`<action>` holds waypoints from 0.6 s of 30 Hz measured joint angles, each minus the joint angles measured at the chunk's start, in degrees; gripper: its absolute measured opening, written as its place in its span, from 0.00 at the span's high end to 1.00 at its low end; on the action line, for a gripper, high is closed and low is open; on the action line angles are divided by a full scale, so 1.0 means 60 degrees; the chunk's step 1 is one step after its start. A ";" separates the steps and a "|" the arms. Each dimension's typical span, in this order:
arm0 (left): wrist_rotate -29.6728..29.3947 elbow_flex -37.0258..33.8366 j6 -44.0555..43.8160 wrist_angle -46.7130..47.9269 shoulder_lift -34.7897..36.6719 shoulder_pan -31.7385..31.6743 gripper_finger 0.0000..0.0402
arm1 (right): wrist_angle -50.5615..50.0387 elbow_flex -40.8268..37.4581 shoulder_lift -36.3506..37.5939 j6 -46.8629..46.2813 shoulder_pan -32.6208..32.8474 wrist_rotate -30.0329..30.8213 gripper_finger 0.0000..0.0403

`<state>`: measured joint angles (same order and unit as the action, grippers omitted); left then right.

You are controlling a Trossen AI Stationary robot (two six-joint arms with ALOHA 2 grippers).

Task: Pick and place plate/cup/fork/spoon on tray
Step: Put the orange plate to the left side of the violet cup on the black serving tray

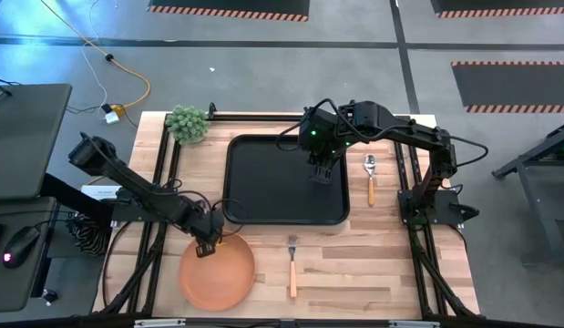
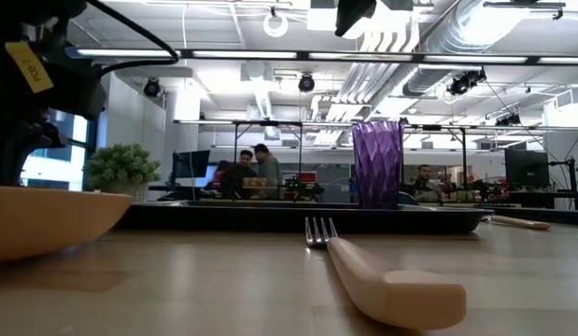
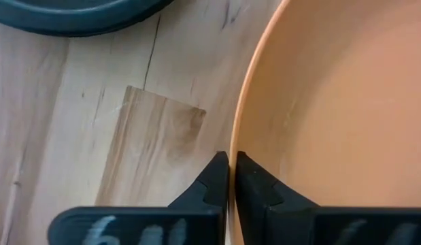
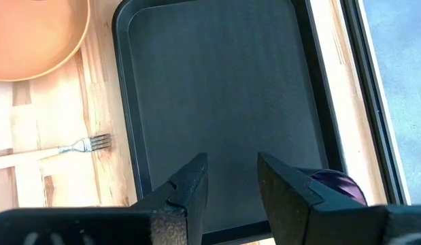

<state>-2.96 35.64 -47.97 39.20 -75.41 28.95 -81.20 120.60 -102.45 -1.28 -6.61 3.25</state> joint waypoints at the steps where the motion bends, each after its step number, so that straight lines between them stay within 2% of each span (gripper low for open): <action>1: -0.0003 0.0030 -0.0037 0.0024 0.0092 0.0000 0.99 | 0.0002 0.0000 0.0004 0.0000 0.0000 0.0000 0.70; 8: -0.0157 0.0390 -0.0119 0.0043 0.0615 -0.0029 0.99 | 0.0002 0.0000 0.0003 0.0006 0.0000 0.0000 0.70; 18: -0.0189 0.0539 -0.0236 0.0047 0.1044 -0.0804 0.99 | 0.0006 0.0000 0.0004 0.0029 0.0000 0.0004 0.70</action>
<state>-4.09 38.87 -49.39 39.48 -69.15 24.12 -81.17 120.60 -102.43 -1.10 -6.61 3.27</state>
